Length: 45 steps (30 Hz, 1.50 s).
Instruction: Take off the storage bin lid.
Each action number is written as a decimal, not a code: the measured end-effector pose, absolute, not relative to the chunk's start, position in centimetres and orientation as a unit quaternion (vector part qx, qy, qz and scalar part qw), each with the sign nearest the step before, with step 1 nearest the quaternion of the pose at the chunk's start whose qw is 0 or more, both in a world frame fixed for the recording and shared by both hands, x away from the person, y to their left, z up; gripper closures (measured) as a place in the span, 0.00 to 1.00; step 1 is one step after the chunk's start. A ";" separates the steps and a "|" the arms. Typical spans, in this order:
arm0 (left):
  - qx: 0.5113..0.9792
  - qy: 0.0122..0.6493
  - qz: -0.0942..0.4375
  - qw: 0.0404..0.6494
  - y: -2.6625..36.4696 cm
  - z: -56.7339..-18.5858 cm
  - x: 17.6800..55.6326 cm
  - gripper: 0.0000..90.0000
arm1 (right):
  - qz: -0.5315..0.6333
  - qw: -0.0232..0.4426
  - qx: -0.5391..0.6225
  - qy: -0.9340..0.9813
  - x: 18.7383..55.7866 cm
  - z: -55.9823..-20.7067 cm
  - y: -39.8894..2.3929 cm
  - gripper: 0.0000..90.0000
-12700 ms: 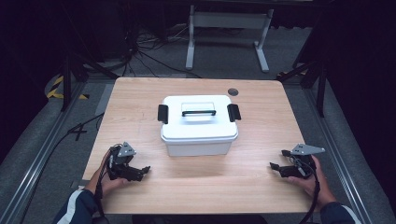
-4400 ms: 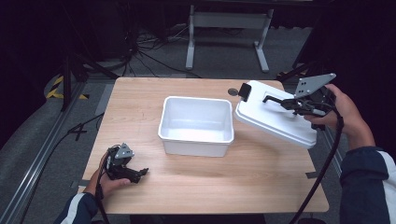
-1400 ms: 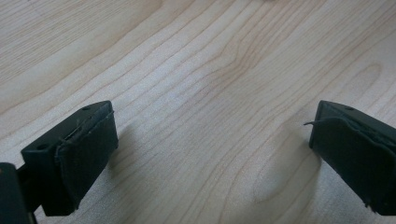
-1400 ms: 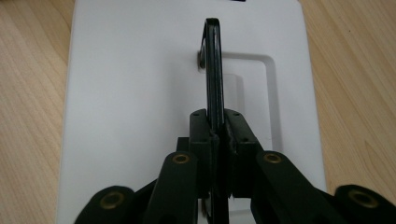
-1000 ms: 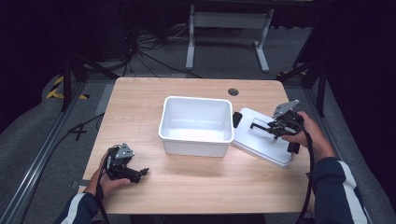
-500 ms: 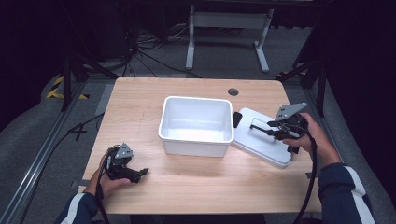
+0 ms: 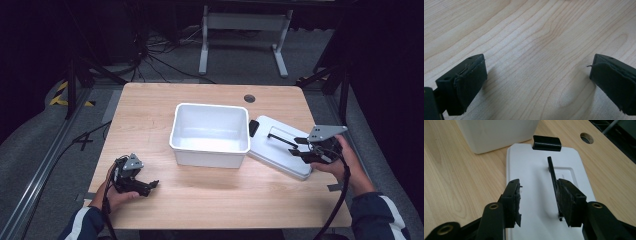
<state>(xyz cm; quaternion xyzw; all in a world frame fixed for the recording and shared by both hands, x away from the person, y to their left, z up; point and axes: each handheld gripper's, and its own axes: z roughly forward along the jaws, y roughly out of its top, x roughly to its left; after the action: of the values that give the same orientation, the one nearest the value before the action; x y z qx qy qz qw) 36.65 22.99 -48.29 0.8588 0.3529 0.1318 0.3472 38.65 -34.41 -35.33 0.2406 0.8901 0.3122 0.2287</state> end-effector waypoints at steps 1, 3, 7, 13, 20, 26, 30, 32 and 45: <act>0.859 0.353 0.132 0.347 23.0 -48.3 36.7 0.02 | 0.312 0.229 0.241 0.890 38.6 -35.3 -34.4 0.60; 0.858 0.352 0.134 0.350 23.0 -48.3 36.6 0.02 | 0.312 0.239 0.246 0.886 37.9 -35.6 -34.7 0.59; 0.856 0.351 0.137 0.354 23.1 -48.3 36.2 0.06 | 0.313 0.250 0.244 0.883 36.7 -36.3 -35.3 0.55; 0.856 0.351 0.135 0.354 23.1 -48.3 35.9 0.07 | 0.334 0.250 0.253 0.873 35.2 -37.4 -36.2 0.48; 0.858 0.350 0.132 0.351 23.2 -48.2 35.5 0.07 | 0.347 0.256 0.277 0.859 33.7 -39.2 -37.4 0.38; 0.860 0.346 0.130 0.351 23.4 -48.2 35.5 0.07 | 0.355 0.249 0.312 0.845 32.1 -41.3 -38.8 0.34; 0.860 0.346 0.131 0.352 23.3 -48.2 35.5 0.07 | 0.352 0.244 0.327 0.842 31.5 -42.8 -39.5 0.32; 0.860 0.346 0.131 0.351 23.3 -48.2 35.5 0.07 | 0.351 0.237 0.339 0.840 31.2 -43.8 -39.9 0.31; 0.861 0.343 0.128 0.353 23.3 -48.2 35.6 0.06 | 0.360 0.192 0.392 0.824 30.8 -46.8 -40.8 0.24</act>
<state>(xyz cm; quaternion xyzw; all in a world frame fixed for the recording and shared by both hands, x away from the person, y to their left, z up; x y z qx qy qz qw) 35.57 23.33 -48.25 0.8613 0.3426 0.1283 0.3526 30.83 -40.81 -46.79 0.3924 0.8242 0.3604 0.1918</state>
